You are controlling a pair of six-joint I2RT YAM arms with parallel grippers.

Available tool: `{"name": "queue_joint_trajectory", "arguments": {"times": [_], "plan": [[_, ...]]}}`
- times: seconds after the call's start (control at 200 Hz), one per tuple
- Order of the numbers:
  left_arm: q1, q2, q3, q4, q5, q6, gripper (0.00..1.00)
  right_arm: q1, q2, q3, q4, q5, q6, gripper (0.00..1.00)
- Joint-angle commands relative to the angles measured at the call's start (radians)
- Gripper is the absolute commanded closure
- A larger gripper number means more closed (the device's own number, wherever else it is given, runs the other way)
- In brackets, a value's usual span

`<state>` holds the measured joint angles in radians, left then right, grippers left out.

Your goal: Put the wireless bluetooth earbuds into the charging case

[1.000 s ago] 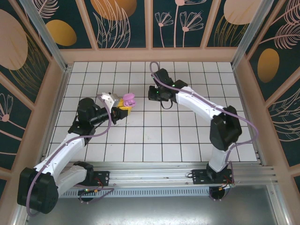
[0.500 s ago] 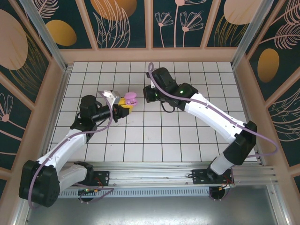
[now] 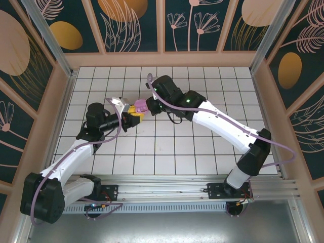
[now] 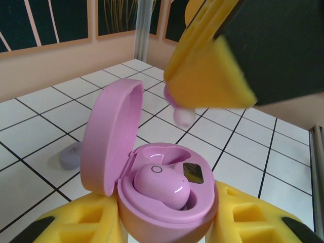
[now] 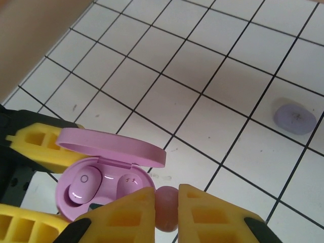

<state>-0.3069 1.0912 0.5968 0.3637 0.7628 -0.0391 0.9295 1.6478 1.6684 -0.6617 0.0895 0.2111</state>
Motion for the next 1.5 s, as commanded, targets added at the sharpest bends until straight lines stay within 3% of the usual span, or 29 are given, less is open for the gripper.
{"name": "queue_joint_trajectory", "arguments": {"times": [0.0, 0.641, 0.986, 1.496], "plan": [[-0.004, -0.011, 0.021, 0.034, 0.026, -0.009, 1.00, 0.014, 0.024, 0.052, -0.034, 0.006, -0.029, 0.86], [-0.005, 0.004, 0.026, 0.039, 0.022, -0.003, 1.00, 0.040, 0.088, 0.119, -0.128, 0.045, -0.052, 0.87], [-0.004, 0.010, 0.029, 0.046, 0.021, -0.009, 1.00, 0.046, 0.126, 0.144, -0.163, -0.031, -0.067, 0.85], [-0.004, -0.010, 0.024, 0.029, 0.013, -0.002, 1.00, 0.045, 0.165, 0.193, -0.203, -0.099, -0.051, 0.73]]}}
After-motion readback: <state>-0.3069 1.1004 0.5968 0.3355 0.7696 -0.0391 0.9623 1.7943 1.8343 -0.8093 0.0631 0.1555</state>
